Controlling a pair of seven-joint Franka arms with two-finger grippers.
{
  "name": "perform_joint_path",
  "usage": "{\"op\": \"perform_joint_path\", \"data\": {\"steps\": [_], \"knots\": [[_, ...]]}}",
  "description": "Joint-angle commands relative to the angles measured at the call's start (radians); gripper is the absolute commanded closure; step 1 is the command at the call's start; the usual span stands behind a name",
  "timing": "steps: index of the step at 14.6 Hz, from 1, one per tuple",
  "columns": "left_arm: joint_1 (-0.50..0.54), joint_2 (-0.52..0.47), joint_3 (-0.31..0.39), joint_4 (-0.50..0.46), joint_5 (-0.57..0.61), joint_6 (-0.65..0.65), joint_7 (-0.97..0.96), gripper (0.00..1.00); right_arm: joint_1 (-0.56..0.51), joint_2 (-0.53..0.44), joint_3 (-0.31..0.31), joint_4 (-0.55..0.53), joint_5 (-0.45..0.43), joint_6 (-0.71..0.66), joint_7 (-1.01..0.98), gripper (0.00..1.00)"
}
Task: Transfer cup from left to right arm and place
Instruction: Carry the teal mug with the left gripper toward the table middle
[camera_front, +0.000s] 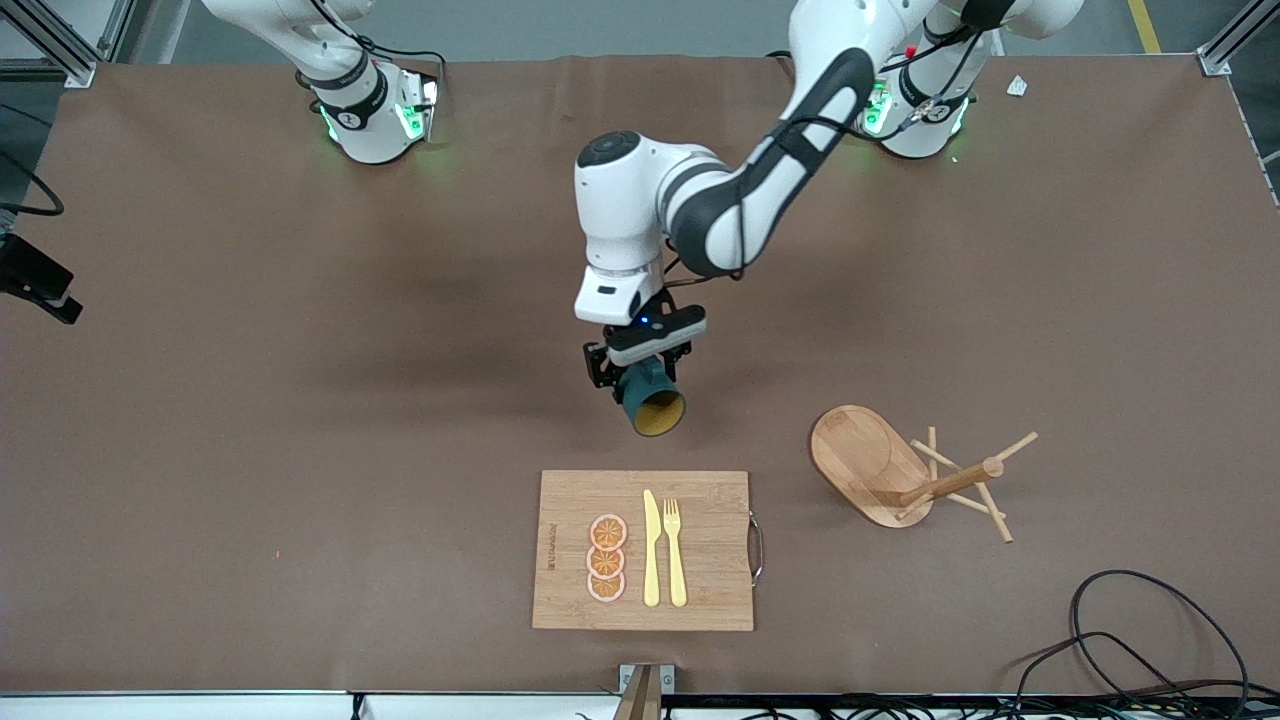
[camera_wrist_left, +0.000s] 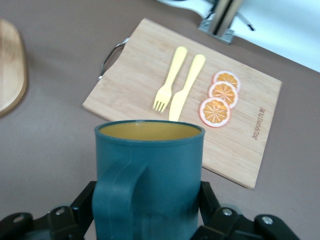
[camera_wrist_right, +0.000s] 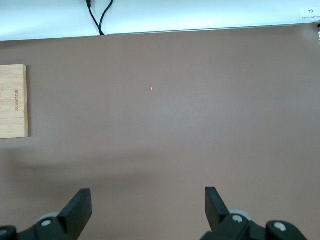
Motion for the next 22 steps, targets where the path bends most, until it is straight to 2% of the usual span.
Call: {"op": "perform_joint_path", "data": {"steps": [1, 7, 10, 14, 17, 21, 22], "knots": [[-0.043, 0.053, 0.014, 0.029, 0.202, 0.0, -0.08, 0.4, -0.008, 0.005, 0.008, 0.009, -0.001, 0.001, -0.005, 0.0], [-0.149, 0.129, 0.015, 0.026, 0.635, -0.024, -0.352, 0.41, 0.001, 0.009, 0.012, 0.009, -0.008, -0.001, 0.001, 0.0], [-0.206, 0.184, 0.015, 0.027, 0.778, -0.125, -0.473, 0.41, -0.015, 0.015, 0.008, 0.009, 0.001, -0.001, -0.008, 0.0], [-0.286, 0.275, 0.015, 0.027, 0.937, -0.301, -0.611, 0.41, -0.012, 0.017, 0.008, 0.009, 0.007, -0.001, 0.0, 0.0], [-0.315, 0.39, 0.014, 0.024, 1.057, -0.492, -0.726, 0.41, -0.011, 0.015, 0.006, 0.009, 0.012, -0.015, 0.001, 0.0], [-0.315, 0.435, 0.014, 0.021, 1.107, -0.521, -0.777, 0.38, -0.011, 0.015, 0.006, 0.009, 0.012, -0.07, 0.001, 0.0], [-0.315, 0.432, 0.014, 0.021, 1.104, -0.521, -0.766, 0.3, -0.011, 0.014, 0.006, 0.009, 0.012, -0.069, -0.002, 0.0]]}}
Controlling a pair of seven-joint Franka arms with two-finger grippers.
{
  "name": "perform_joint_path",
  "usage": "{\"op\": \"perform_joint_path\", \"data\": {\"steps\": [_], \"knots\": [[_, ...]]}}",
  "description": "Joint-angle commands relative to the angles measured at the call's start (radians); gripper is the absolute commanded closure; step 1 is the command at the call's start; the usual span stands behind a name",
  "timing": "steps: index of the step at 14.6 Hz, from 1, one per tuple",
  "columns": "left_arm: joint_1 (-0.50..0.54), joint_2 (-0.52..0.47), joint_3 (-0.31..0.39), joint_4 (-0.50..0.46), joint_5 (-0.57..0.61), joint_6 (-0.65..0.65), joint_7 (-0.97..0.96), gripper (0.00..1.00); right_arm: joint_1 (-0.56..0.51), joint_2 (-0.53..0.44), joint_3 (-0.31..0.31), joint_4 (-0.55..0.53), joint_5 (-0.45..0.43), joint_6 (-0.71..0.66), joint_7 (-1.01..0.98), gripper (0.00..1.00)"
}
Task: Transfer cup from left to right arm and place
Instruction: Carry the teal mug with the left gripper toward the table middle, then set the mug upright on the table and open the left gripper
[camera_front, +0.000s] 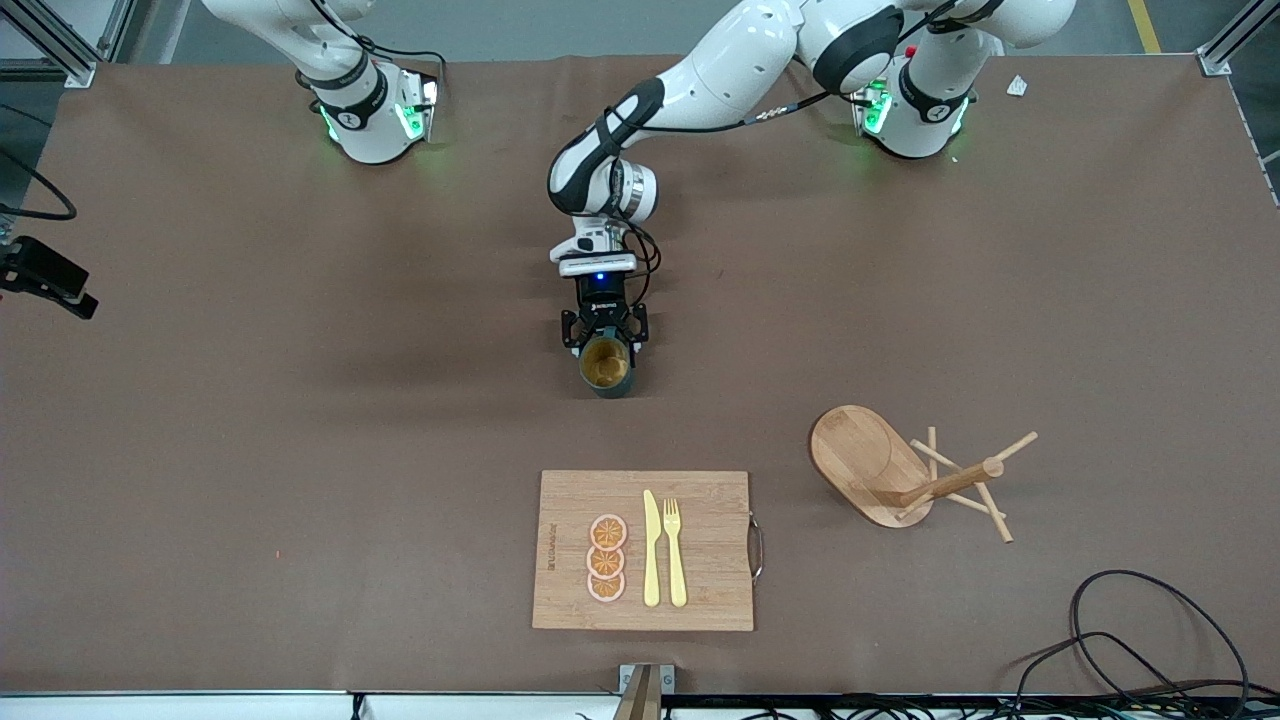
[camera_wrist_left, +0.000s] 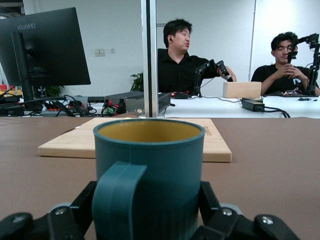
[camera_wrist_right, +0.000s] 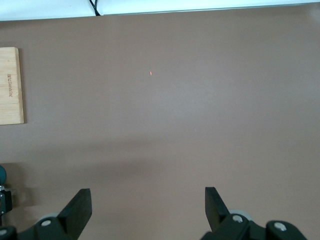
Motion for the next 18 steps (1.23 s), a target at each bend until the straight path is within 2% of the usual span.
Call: {"op": "perform_joint_path", "data": {"steps": [1, 2, 6, 8, 10, 12, 15, 18], "knots": [[0.004, 0.01, 0.006, 0.02, -0.006, 0.015, 0.014, 0.16, -0.01, 0.003, 0.006, 0.009, 0.01, -0.011, -0.001, 0.0], [0.004, 0.003, 0.005, 0.02, -0.007, 0.015, 0.017, 0.0, -0.011, 0.003, 0.006, 0.009, 0.01, -0.009, -0.003, 0.0], [0.004, -0.013, -0.008, 0.031, -0.079, 0.016, 0.1, 0.0, 0.004, 0.05, 0.009, 0.007, 0.0, -0.009, 0.002, 0.0], [0.004, -0.051, -0.015, 0.033, -0.098, 0.018, 0.105, 0.0, 0.004, 0.073, 0.01, 0.007, 0.0, -0.011, 0.0, 0.0], [0.005, -0.063, -0.084, 0.034, -0.112, 0.016, 0.117, 0.0, 0.003, 0.084, 0.012, 0.001, -0.002, -0.011, -0.003, 0.0], [0.002, -0.1, -0.103, 0.033, -0.15, 0.015, 0.12, 0.0, 0.006, 0.136, 0.012, 0.004, 0.0, -0.003, 0.003, 0.0], [0.004, -0.196, -0.173, 0.033, -0.312, 0.013, 0.213, 0.0, 0.001, 0.182, 0.014, 0.006, 0.013, 0.006, -0.004, 0.0], [0.007, -0.337, -0.179, 0.033, -0.539, 0.014, 0.329, 0.0, -0.005, 0.202, 0.014, -0.002, 0.013, 0.008, -0.004, 0.0]]}}
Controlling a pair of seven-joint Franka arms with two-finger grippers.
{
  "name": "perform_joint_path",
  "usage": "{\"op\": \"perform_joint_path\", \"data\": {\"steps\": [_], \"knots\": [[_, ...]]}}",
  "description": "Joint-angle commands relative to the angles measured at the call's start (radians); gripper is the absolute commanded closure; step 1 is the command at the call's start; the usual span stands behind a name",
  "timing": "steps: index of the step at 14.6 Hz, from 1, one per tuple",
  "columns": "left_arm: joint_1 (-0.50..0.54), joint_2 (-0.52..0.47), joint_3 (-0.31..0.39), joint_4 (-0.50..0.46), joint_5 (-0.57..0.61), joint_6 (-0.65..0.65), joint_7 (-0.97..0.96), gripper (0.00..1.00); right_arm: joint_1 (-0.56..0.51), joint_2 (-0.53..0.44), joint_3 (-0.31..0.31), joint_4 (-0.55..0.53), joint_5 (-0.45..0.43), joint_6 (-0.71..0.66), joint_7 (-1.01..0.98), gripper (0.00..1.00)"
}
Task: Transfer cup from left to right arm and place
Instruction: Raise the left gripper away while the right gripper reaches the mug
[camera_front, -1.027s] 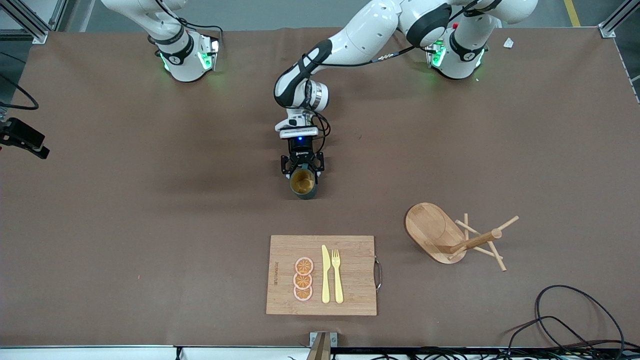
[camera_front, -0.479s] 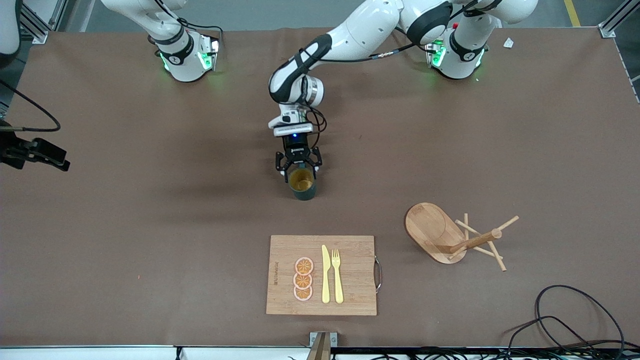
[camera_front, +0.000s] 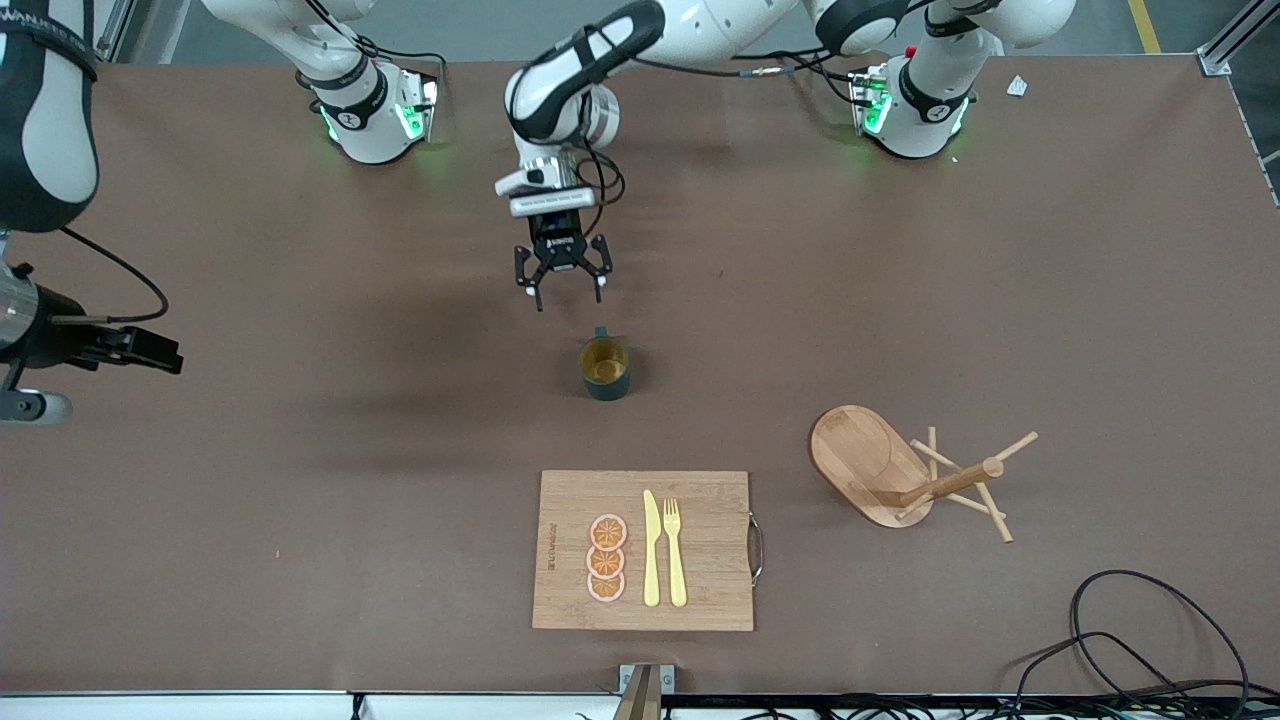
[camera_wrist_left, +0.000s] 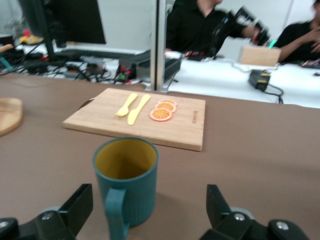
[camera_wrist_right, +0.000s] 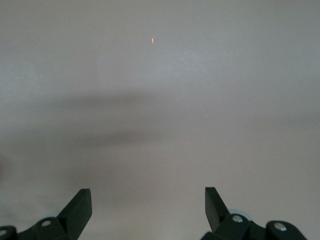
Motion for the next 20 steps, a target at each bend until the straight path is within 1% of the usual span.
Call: {"op": "perform_joint_path", "data": {"steps": [1, 2, 3, 4, 6, 7, 8, 10, 12, 14, 16, 18, 20], "knots": [[0.021, -0.158, -0.004, -0.028, -0.179, 0.013, 0.077, 0.0, -0.008, 0.009, 0.004, 0.002, 0.014, -0.015, -0.001, 0.0], [0.031, -0.198, -0.004, -0.027, -0.242, 0.029, 0.092, 0.0, 0.001, 0.009, 0.004, -0.001, 0.014, -0.018, 0.001, 0.0], [0.065, -0.24, -0.004, -0.027, -0.303, 0.054, 0.138, 0.0, 0.012, 0.009, 0.005, -0.001, 0.014, -0.041, 0.001, 0.0], [0.096, -0.278, -0.004, -0.028, -0.363, 0.071, 0.208, 0.0, 0.043, 0.009, 0.004, -0.001, 0.014, -0.069, 0.004, 0.0], [0.169, -0.334, -0.002, -0.027, -0.473, 0.077, 0.319, 0.0, 0.08, 0.012, 0.004, -0.001, 0.014, -0.075, 0.01, 0.0], [0.21, -0.36, -0.004, -0.027, -0.51, 0.077, 0.357, 0.0, 0.095, 0.02, 0.004, -0.001, 0.016, -0.07, 0.01, 0.0], [0.26, -0.38, -0.005, -0.025, -0.577, 0.077, 0.424, 0.0, 0.109, 0.026, 0.004, -0.001, 0.022, -0.067, 0.01, 0.0], [0.381, -0.445, -0.004, -0.022, -0.746, 0.079, 0.599, 0.0, 0.113, 0.057, 0.004, -0.001, 0.075, -0.063, 0.016, 0.0], [0.467, -0.476, -0.002, -0.013, -0.825, 0.077, 0.736, 0.0, 0.119, 0.084, 0.004, -0.001, 0.12, -0.061, 0.085, 0.0], [0.574, -0.493, -0.004, 0.002, -0.915, 0.076, 0.878, 0.0, 0.164, 0.106, 0.004, -0.003, 0.129, -0.054, 0.151, 0.0], [0.66, -0.504, -0.005, 0.004, -0.998, 0.076, 1.012, 0.0, 0.196, 0.116, 0.004, -0.022, 0.135, -0.023, 0.233, 0.0], [0.755, -0.525, -0.004, 0.004, -1.079, 0.073, 1.144, 0.0, 0.259, 0.126, 0.004, -0.052, 0.164, 0.026, 0.362, 0.0], [0.839, -0.545, -0.004, 0.004, -1.161, 0.069, 1.259, 0.0, 0.332, 0.153, 0.004, -0.05, 0.166, 0.075, 0.501, 0.0]]}}
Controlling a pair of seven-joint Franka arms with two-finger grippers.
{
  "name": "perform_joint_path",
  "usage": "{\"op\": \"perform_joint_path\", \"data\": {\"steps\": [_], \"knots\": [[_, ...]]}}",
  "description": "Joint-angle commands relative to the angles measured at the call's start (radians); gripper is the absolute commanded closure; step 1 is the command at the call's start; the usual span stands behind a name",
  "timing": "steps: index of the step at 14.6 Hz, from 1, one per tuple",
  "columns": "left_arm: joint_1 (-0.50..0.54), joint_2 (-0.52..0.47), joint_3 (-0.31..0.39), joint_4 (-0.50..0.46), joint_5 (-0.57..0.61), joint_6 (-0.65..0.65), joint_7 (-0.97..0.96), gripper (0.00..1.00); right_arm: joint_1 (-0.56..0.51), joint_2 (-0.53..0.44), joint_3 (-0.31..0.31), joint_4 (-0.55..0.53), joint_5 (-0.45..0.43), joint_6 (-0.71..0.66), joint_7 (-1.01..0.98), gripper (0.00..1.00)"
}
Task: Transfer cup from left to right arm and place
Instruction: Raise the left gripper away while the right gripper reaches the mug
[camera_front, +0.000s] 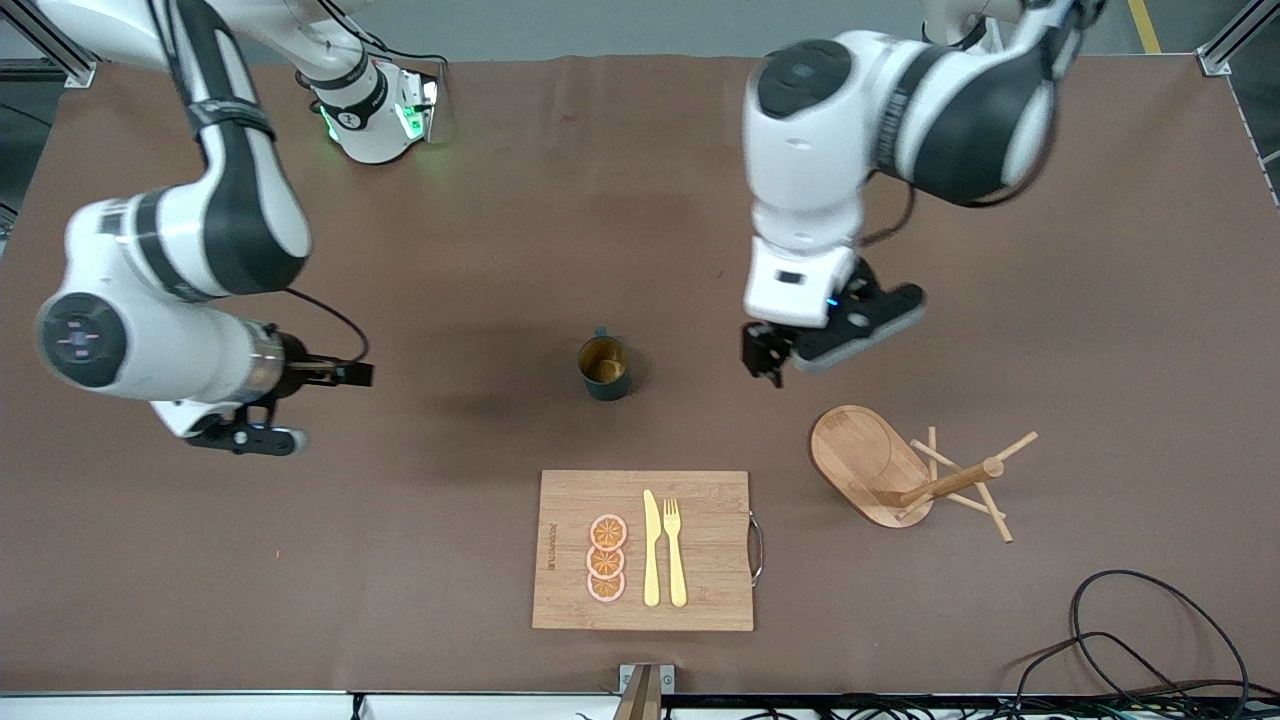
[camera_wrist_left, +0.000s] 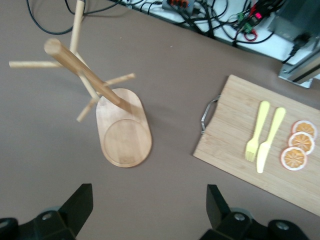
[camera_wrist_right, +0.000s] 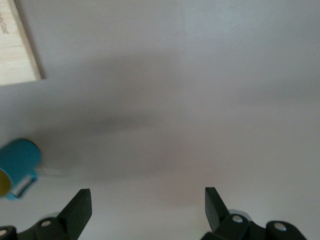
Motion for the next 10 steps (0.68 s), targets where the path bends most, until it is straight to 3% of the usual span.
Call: {"op": "perform_joint_path", "data": {"steps": [1, 6, 10], "knots": [[0.117, -0.055, -0.009, -0.01, -0.103, -0.004, 0.157, 0.0, 0.099, 0.022, -0.009, -0.019, 0.025, 0.077, 0.202, 0.0], [0.329, -0.144, -0.009, -0.01, -0.313, -0.108, 0.527, 0.0, 0.262, 0.119, -0.009, -0.009, 0.068, 0.238, 0.596, 0.0], [0.417, -0.187, -0.008, -0.003, -0.338, -0.166, 0.719, 0.0, 0.36, 0.228, -0.009, 0.046, 0.063, 0.349, 0.799, 0.0]]}}
